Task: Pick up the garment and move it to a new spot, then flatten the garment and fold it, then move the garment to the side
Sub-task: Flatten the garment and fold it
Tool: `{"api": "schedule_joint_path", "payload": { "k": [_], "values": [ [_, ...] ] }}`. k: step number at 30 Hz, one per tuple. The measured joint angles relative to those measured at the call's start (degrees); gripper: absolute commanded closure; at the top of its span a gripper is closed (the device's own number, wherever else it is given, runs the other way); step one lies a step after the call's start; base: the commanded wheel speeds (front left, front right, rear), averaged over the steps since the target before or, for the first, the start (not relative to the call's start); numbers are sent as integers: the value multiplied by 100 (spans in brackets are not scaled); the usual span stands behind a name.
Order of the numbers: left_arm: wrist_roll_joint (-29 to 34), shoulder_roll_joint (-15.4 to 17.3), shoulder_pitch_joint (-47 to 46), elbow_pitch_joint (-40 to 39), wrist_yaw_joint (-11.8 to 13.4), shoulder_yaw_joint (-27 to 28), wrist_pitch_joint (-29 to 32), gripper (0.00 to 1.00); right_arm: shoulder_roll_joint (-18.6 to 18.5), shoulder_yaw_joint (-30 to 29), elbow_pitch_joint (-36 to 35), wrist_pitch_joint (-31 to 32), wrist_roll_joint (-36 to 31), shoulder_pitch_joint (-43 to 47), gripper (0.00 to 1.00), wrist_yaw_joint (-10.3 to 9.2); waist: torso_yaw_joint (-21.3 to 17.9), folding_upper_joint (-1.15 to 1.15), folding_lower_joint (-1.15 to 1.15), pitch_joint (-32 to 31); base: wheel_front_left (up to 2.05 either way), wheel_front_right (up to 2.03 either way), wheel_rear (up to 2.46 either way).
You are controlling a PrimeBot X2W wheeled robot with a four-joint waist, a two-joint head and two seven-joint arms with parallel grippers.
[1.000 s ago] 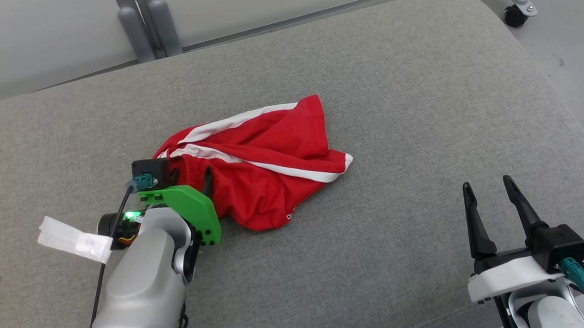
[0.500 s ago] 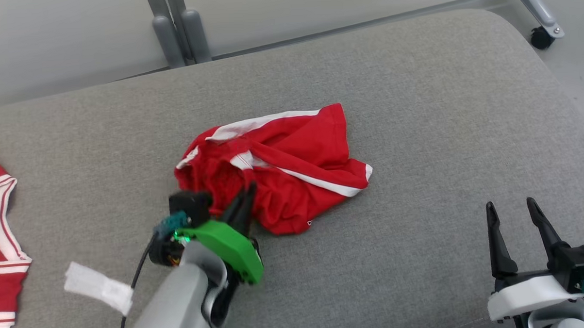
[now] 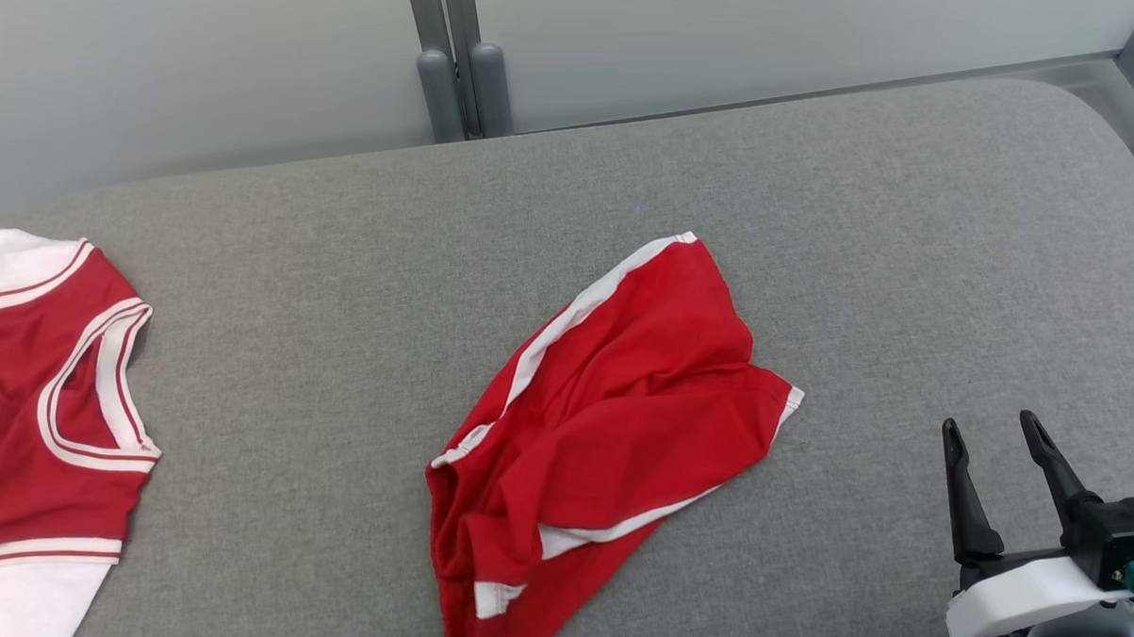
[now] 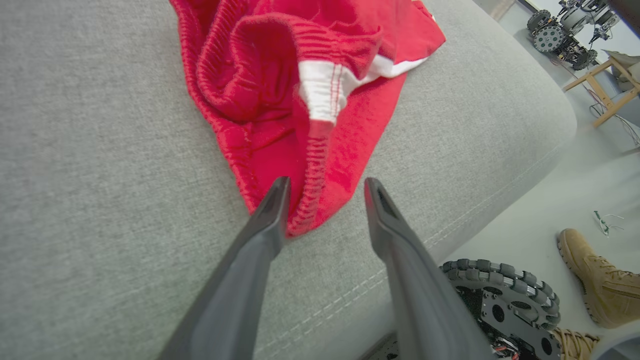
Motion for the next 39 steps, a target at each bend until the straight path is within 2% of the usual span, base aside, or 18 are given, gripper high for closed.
{"api": "schedule_joint_path", "payload": {
  "k": [2, 4, 10, 12, 15, 22, 27, 34, 39],
  "values": [
    [-167, -90, 68, -29, -1, -194, 8, 0, 0, 14, 22, -1, -1, -2, 0, 0, 25, 0, 0, -61, 0, 0, 0],
    [-392, -44, 143, -110, -1, -404, 166, 0, 1, 35, 37, 0, -23, 2, 0, 0, 31, 0, 0, -135, 0, 0, 0],
    [-1002, 76, 204, -778, -1, -248, 222, 0, -1, -5, 25, 0, -42, 122, 0, 0, -28, 0, 0, -285, 0, 0, 0],
    [-996, 132, 192, -969, 18, -213, 255, 0, -3, -8, 33, 0, -45, 158, 0, 0, -52, 0, 0, -321, 0, 0, 0],
    [-1139, 44, 179, -1114, 96, -159, 364, 0, 0, 4, 45, 0, -49, 171, 0, 0, -93, 0, 0, -368, 0, 0, 0],
    [-987, -218, -12, -575, 426, -257, 497, 0, 0, 83, 67, -1, -33, 159, 0, 0, -244, 0, 0, -393, 0, 0, 0],
    [-893, -358, -104, -359, 773, -60, 245, 0, -2, 42, 45, 0, 3, 144, 0, 0, -350, 0, 0, -358, 0, 0, 0],
    [-800, -337, -179, -70, 1048, 69, 142, 0, 0, 38, 58, 0, 30, 142, 0, 0, -408, 0, 0, -288, 0, 0, 0],
    [-855, -415, -203, -21, 1145, 178, 46, 0, -1, 46, 68, 0, 46, 109, 0, 0, -453, 0, 0, -289, 0, 0, 0]
  ]
}}
